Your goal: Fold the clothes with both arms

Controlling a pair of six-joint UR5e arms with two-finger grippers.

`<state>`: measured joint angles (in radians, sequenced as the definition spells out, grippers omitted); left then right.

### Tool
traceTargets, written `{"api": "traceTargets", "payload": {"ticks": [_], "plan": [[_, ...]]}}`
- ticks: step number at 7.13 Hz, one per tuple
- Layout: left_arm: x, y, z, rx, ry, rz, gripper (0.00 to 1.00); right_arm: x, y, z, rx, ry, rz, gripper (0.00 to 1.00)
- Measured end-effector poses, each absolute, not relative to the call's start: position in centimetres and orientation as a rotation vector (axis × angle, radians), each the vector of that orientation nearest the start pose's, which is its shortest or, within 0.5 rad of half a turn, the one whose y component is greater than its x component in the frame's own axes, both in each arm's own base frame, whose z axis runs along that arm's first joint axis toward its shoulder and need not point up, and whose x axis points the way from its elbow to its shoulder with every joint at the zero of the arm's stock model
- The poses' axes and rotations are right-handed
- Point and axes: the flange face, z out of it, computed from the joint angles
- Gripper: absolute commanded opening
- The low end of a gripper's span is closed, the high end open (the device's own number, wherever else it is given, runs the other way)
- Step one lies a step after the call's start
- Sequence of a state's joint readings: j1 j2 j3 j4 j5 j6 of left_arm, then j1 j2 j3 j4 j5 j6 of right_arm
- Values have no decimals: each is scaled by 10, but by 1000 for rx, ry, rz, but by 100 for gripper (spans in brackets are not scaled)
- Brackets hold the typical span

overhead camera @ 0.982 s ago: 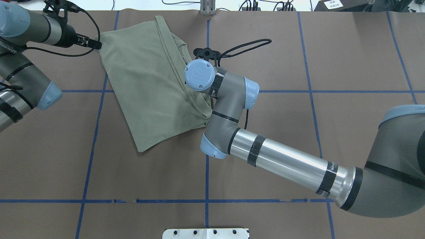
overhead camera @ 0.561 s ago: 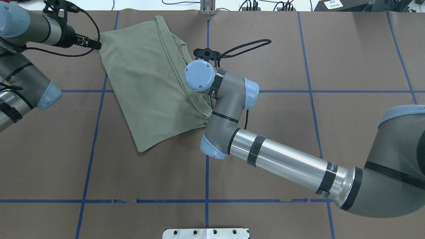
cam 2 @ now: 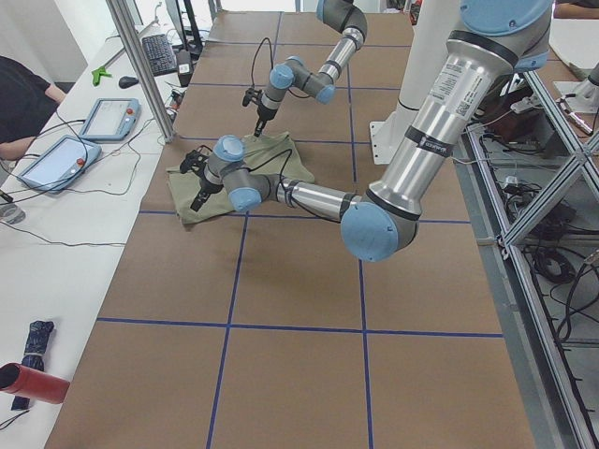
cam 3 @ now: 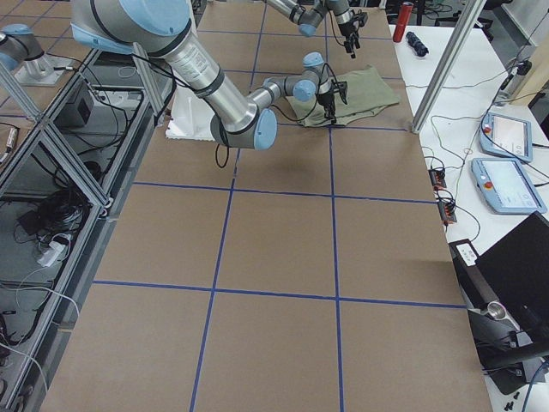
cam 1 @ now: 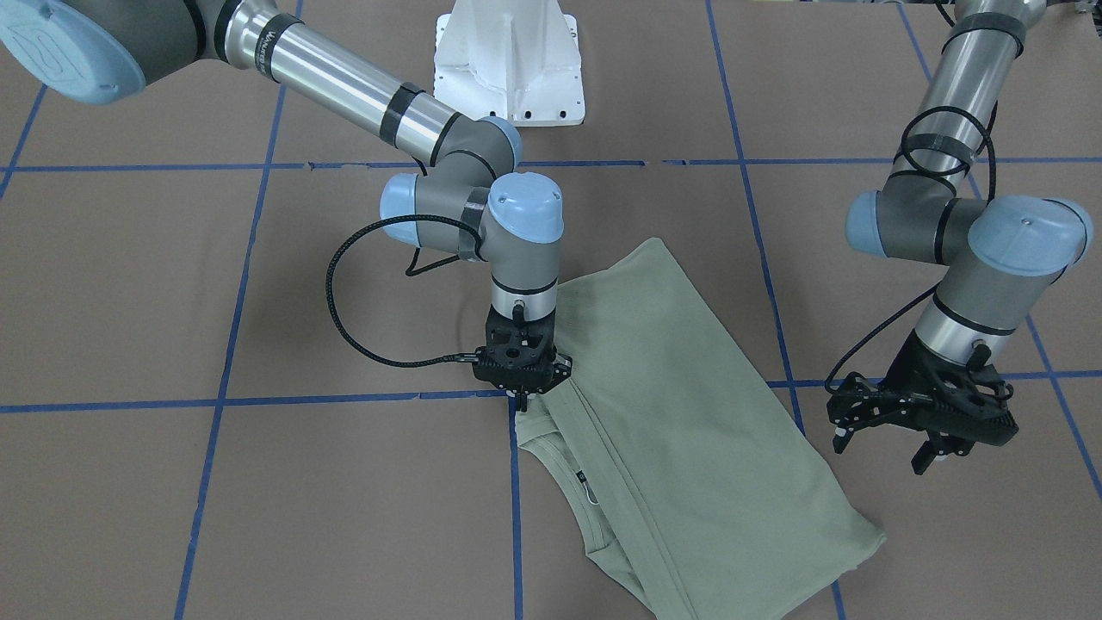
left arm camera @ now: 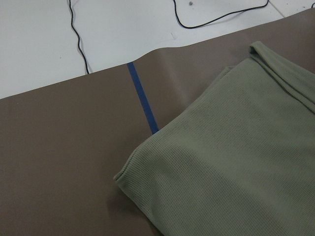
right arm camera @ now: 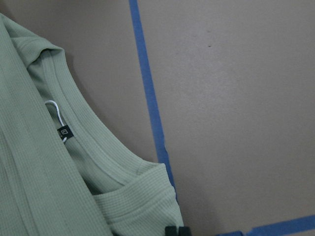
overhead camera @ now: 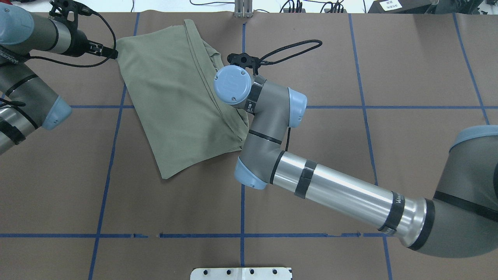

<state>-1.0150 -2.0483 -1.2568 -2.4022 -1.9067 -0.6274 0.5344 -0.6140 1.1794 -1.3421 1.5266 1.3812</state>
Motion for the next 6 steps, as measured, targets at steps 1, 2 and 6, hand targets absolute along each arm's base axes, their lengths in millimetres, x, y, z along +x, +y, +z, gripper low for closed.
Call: {"api": "traceTargets", "payload": {"ticks": [1,2,6], "plan": [[293,-660,444,644,804,104,100,-613,-508,215,322,-736,336,0],[295,-660,445,643,805,106,100,-587,-472,230,324,-739,319,0],[299,-658,444,641,808,111,100,-514,-337,277,349,-717,266,87]]}}
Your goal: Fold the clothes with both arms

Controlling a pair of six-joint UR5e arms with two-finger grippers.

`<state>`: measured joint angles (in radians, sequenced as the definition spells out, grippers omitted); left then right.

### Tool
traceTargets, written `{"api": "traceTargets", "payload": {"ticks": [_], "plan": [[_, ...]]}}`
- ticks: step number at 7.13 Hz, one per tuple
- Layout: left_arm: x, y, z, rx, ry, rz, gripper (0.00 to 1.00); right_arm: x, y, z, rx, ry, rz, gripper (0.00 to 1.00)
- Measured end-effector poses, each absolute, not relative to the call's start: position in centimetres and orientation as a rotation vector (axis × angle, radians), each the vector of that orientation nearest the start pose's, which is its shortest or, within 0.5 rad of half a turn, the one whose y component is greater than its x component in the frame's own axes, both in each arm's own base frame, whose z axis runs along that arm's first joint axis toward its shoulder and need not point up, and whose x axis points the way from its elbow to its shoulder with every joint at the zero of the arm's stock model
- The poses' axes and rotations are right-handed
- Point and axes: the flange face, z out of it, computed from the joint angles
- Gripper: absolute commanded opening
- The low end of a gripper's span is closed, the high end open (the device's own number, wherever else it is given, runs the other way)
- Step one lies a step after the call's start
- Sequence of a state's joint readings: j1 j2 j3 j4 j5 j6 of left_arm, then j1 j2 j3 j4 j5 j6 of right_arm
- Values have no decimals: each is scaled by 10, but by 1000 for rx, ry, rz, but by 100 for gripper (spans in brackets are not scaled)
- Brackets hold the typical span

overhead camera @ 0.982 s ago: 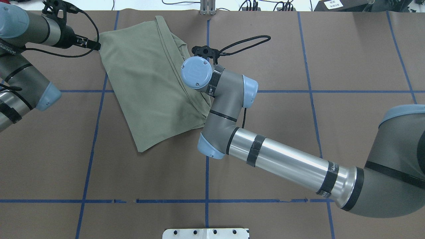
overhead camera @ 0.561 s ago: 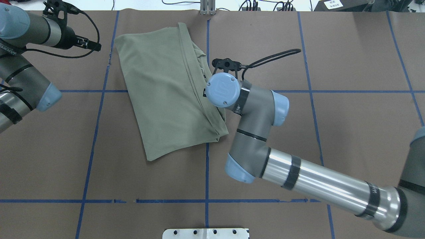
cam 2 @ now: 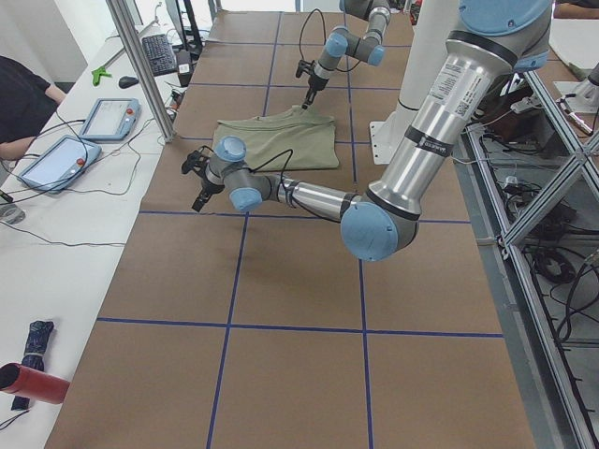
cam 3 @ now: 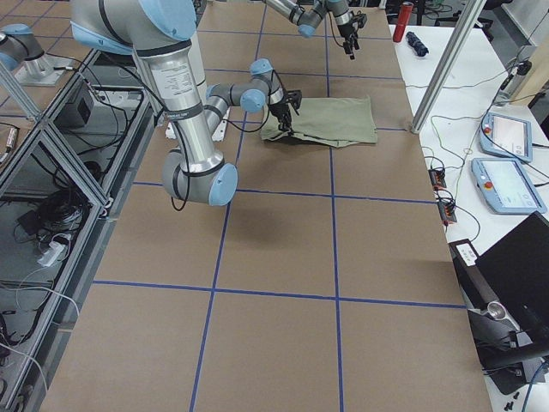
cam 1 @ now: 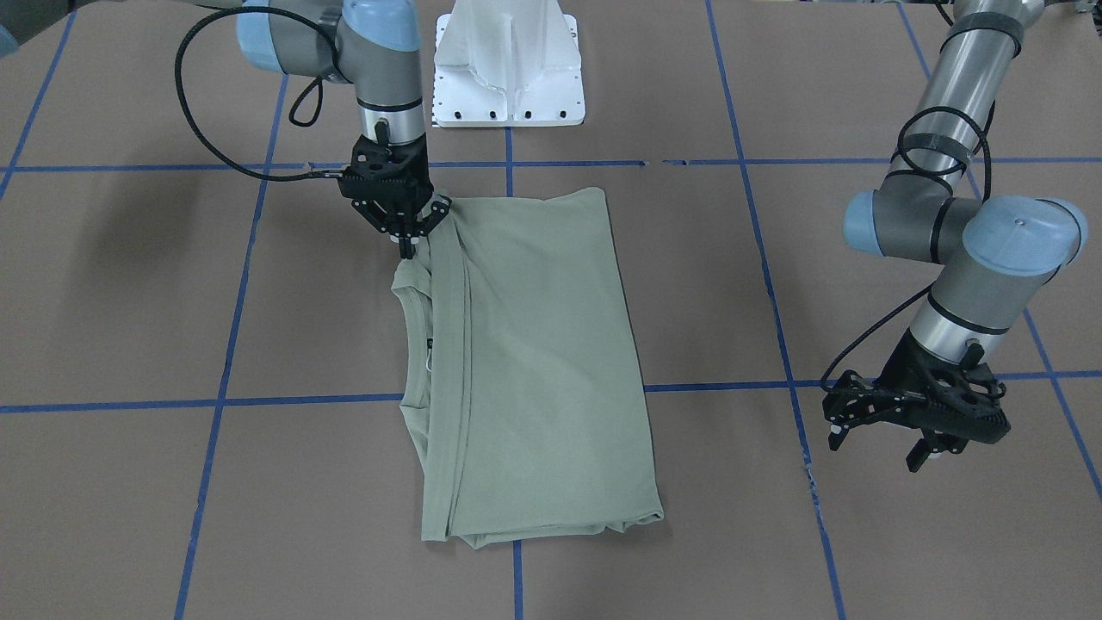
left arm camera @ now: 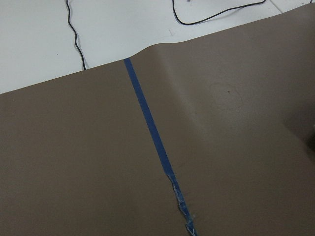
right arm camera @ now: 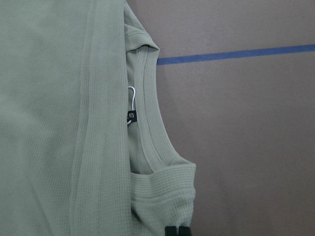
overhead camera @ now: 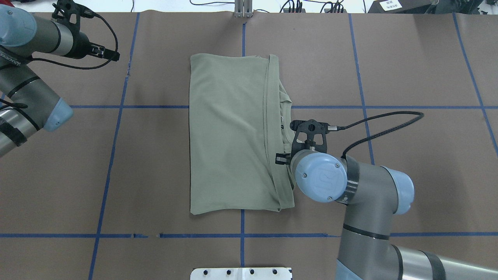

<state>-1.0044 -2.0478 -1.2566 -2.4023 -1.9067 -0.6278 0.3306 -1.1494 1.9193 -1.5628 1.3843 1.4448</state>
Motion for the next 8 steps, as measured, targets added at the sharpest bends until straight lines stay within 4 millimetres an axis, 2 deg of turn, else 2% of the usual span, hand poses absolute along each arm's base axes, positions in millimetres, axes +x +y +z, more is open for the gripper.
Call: {"api": "traceTargets", "payload": {"ticks": [1,2,3,4,5,6,7,8], "plan": [[303,-656,443,640,811,116,100,-510,-324,292,365,-693,256,100],[306,-654,442,640,813,121,100,-511,-318,299,376,-680,246,100],[308,-653,442,639,815,123,100,-510,-319,297,385,-679,232,100],[308,-653,441,640,816,125,100,-509,-328,287,388,-686,194,100],[309,-652,439,643,819,127,100,-516,-338,274,382,-695,139,100],[310,-651,436,647,822,130,100,-535,-346,265,372,-693,101,80],[311,-650,433,650,826,132,100,-558,-349,259,361,-684,70,74],[313,-649,432,652,828,135,100,-573,-346,257,348,-669,19,73]]}}
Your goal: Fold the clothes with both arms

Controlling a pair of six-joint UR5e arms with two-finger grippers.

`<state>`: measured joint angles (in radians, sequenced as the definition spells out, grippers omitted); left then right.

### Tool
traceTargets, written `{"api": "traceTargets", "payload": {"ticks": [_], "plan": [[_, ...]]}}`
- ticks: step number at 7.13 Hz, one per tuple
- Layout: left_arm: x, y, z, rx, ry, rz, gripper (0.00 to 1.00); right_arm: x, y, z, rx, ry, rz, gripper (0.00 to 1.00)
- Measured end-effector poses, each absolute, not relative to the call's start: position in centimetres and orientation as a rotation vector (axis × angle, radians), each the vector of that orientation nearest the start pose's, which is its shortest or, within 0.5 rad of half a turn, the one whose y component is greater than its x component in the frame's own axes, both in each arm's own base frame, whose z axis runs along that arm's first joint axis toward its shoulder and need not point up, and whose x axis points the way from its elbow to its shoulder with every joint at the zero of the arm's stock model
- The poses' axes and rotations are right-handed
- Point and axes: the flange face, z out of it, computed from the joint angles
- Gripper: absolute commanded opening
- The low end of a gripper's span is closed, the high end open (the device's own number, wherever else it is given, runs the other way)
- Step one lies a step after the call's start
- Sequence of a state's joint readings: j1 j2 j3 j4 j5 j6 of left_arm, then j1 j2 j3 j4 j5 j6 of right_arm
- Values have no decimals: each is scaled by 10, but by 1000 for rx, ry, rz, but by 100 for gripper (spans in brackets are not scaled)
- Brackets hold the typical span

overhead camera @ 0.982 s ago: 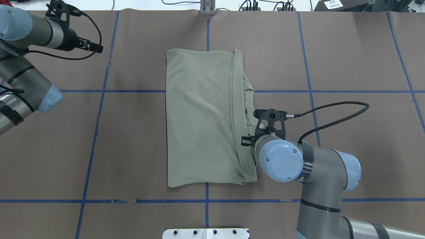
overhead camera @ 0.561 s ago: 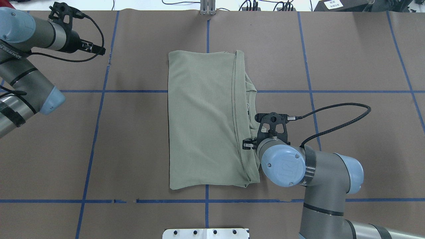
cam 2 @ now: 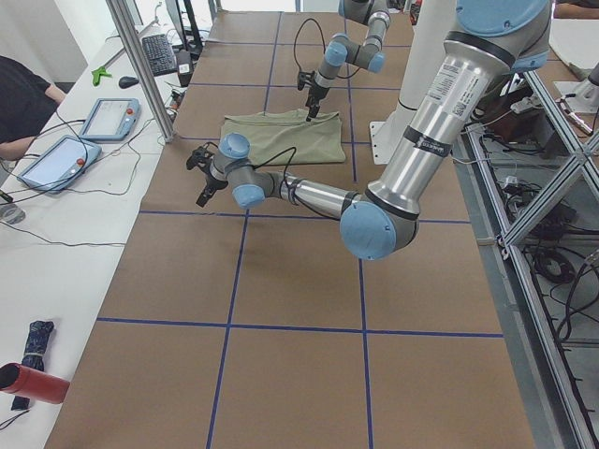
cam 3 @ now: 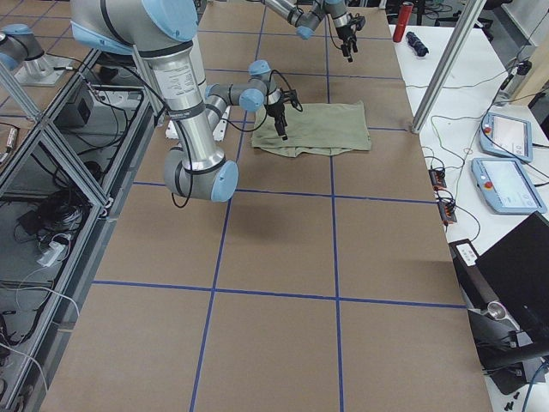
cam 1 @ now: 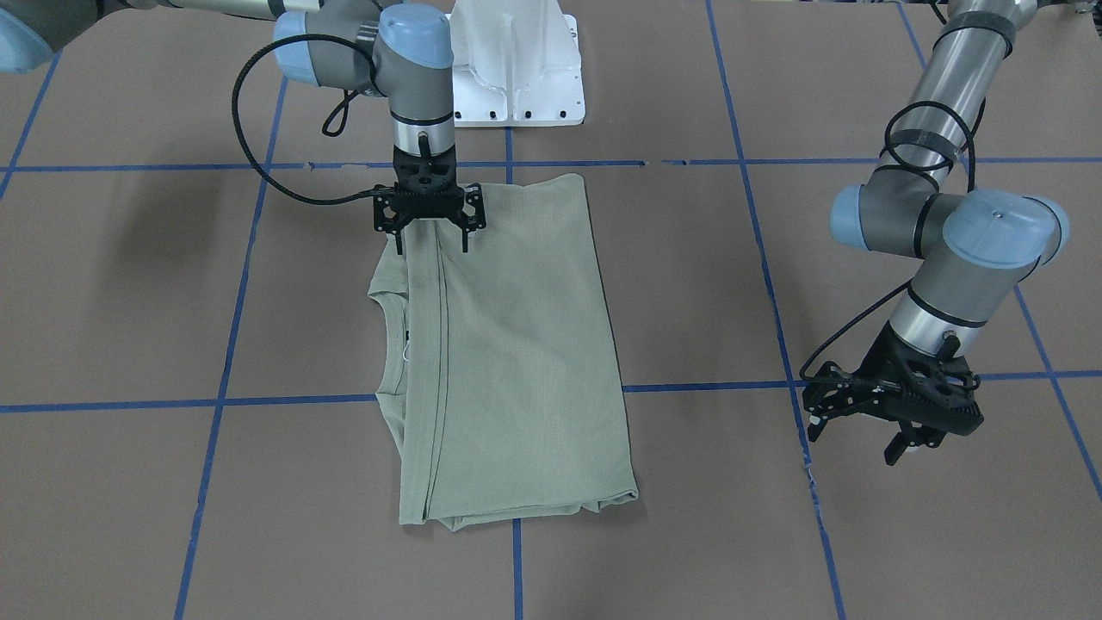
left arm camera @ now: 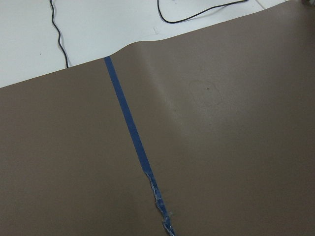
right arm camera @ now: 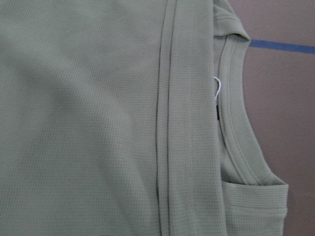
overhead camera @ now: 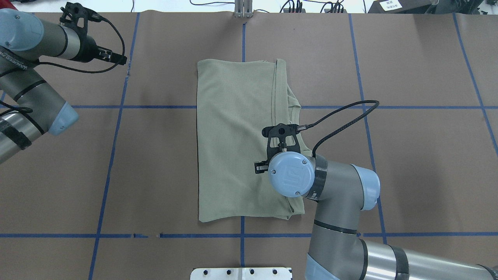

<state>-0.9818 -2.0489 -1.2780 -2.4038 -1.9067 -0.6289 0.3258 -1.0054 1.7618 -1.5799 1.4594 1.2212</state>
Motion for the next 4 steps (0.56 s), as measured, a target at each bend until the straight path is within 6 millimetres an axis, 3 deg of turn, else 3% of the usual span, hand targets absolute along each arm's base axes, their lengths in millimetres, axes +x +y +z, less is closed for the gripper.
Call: {"api": "traceTargets", "payload": {"ticks": [4], "plan": [[327,-641,431,629,863,104,100,-583,-327,269,296,-561,-147,61]]}}
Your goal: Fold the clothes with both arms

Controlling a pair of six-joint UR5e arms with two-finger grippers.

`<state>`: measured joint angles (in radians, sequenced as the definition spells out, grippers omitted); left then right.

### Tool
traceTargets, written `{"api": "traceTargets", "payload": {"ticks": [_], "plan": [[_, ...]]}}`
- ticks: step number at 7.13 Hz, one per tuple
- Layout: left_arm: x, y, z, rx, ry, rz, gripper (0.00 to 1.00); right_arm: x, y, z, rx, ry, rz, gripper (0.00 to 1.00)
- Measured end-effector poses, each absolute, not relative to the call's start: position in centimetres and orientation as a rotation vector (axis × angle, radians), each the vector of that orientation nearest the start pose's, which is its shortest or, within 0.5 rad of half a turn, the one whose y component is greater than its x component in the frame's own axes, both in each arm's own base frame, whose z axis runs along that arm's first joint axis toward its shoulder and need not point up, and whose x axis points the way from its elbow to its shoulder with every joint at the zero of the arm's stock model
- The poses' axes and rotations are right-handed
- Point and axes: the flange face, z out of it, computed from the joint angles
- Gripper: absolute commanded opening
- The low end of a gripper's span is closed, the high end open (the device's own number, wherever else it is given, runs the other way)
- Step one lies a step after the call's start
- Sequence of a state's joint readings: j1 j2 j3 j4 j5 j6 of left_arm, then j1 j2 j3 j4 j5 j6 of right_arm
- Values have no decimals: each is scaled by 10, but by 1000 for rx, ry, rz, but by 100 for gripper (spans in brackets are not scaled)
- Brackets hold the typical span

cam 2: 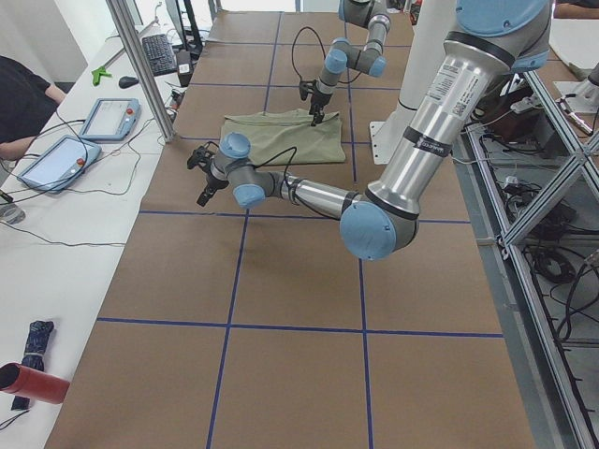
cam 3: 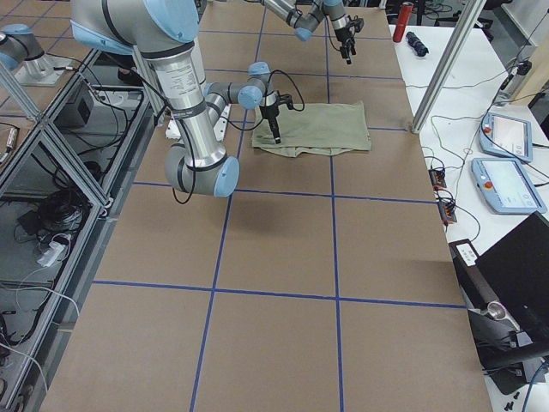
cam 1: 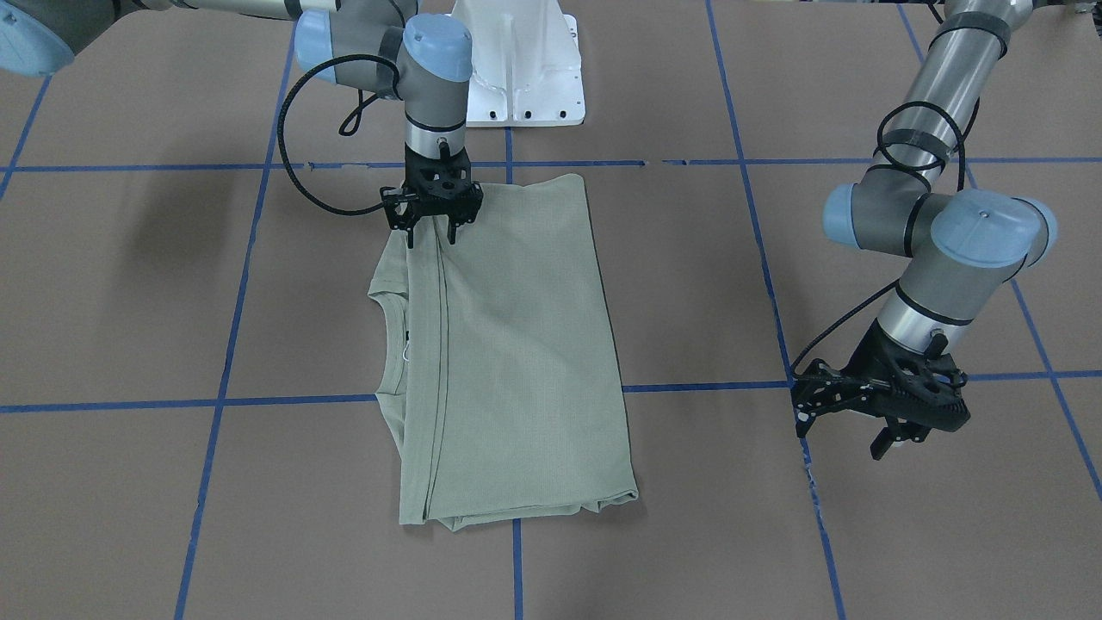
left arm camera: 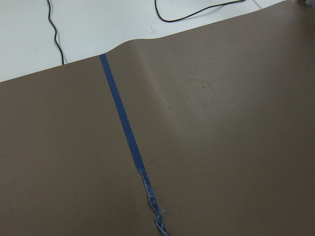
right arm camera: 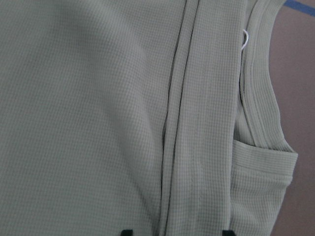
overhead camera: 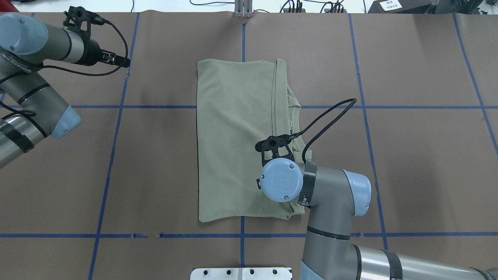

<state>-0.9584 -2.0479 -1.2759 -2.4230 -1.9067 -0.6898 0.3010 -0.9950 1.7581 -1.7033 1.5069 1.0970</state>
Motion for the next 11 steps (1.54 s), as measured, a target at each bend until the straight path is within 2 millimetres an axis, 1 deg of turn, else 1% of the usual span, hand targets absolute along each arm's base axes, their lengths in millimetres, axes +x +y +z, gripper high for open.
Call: {"api": "traceTargets", "payload": {"ticks": [1,2,4,6,7,9,11], "plan": [[333,-637,431,628,874,105,100,-582,-324,271,290,-548,-159,48],[336,-636,431,626,878,106,100,-579,-321,270,286,-536,-164,39],[337,-635,431,625,880,106,100,-578,-316,269,275,-511,-174,39],[337,-635,431,625,880,105,100,-581,-311,265,274,-512,-182,39],[337,-635,431,625,881,106,100,-582,-309,264,275,-513,-185,41],[338,-635,431,625,880,107,100,-588,-299,266,273,-512,-202,41],[338,-635,432,624,879,106,100,-591,-293,266,272,-515,-211,41]]}}
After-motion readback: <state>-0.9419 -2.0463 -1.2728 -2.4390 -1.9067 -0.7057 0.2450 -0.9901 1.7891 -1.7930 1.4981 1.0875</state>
